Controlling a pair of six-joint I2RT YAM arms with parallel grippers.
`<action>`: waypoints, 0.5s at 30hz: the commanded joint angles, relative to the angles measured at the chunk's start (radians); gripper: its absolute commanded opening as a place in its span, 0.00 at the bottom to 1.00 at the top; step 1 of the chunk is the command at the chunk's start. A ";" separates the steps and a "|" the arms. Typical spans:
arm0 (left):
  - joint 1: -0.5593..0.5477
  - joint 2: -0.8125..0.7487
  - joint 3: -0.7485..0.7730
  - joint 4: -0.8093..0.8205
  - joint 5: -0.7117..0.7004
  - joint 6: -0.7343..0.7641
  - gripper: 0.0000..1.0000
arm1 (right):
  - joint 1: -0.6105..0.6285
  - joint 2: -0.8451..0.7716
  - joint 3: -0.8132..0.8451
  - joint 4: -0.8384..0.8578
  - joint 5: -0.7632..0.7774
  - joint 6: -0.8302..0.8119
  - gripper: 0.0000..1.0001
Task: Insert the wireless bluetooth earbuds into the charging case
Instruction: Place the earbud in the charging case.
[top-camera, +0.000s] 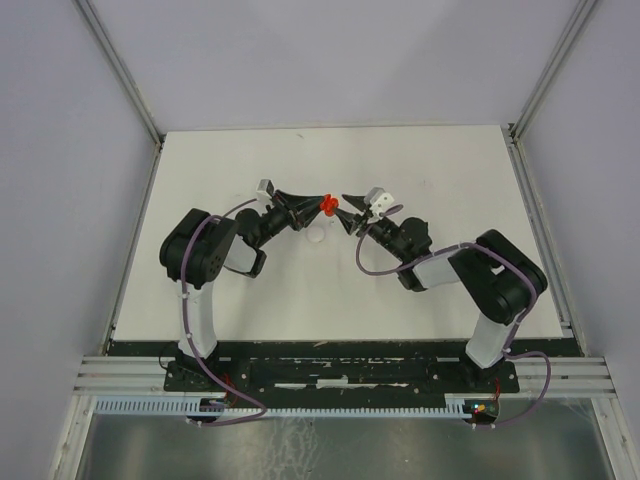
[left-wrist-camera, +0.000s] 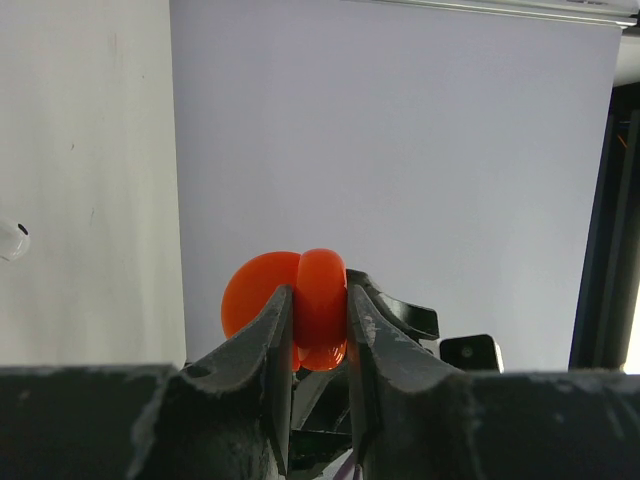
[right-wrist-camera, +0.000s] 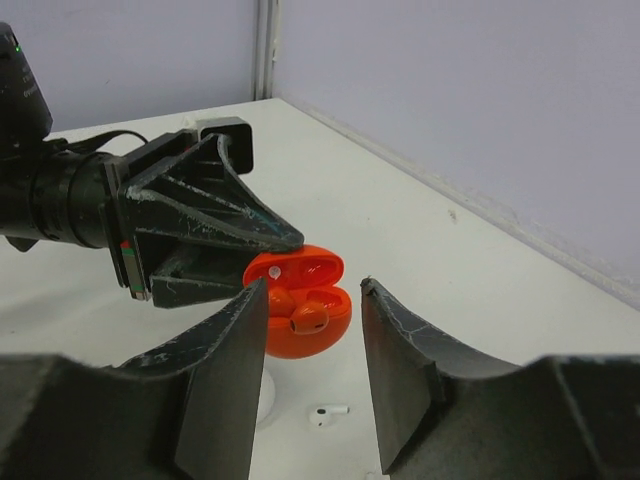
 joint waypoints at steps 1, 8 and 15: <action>0.009 -0.026 0.011 0.098 -0.008 0.006 0.03 | 0.002 -0.096 -0.009 0.047 0.063 0.042 0.51; 0.023 -0.046 -0.021 0.075 -0.015 0.041 0.03 | 0.000 -0.367 0.069 -0.554 0.438 0.118 0.57; 0.025 -0.107 -0.047 -0.029 -0.051 0.153 0.03 | 0.000 -0.402 0.351 -1.454 0.562 0.171 0.79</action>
